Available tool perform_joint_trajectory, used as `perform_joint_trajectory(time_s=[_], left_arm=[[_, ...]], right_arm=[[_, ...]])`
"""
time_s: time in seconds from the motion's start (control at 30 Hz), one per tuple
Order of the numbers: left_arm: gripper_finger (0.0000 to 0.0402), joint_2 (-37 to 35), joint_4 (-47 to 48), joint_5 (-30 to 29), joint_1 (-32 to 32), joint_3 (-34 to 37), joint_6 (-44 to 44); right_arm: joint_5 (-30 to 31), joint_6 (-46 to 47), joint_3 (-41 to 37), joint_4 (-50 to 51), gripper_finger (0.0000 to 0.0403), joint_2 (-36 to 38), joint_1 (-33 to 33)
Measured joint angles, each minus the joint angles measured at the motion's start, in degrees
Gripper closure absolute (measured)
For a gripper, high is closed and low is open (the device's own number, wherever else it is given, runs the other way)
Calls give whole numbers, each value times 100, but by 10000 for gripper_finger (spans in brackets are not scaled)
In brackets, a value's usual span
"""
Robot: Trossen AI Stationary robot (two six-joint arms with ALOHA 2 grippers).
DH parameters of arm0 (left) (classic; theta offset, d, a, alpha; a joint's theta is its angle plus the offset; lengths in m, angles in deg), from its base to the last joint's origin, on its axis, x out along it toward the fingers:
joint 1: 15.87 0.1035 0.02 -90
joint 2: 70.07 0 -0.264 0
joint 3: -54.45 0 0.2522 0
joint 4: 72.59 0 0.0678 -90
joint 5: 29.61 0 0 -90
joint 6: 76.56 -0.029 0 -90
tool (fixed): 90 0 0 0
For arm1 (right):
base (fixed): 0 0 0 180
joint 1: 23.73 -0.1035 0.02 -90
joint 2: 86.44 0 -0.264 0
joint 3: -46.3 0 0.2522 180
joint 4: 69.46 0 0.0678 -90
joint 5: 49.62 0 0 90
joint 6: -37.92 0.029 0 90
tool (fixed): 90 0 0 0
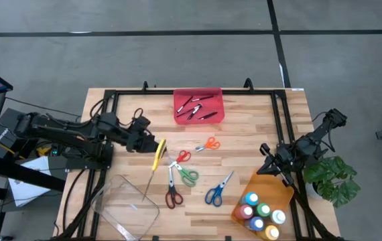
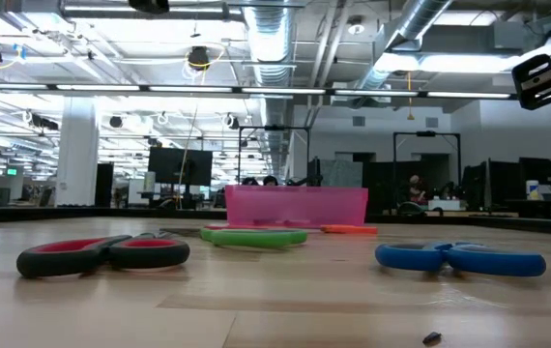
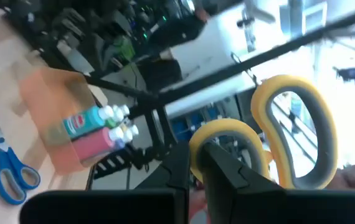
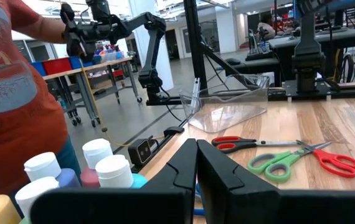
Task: Pick & Place Paint Supplies
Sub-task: Put the yellow scissors into the transparent bin
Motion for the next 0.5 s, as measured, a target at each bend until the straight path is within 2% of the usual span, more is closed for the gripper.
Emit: perform_joint_trajectory(time_s=[0.1, 0.23, 0.37, 0.5], left_arm=[[387, 0, 98, 78, -252, 2, -216], [389, -81, 814, 123, -578, -25, -234], [389, -58, 2647, 109, -806, -512, -551], [389, 196, 4378, -146, -1015, -1437, -1444]], right_arm=[[1, 0, -2, 0, 395, 0, 1], [0, 0, 0, 0, 395, 0, 0], [1, -1, -1, 2, 395, 0, 0], [2, 0, 0, 2, 395, 0, 0]])
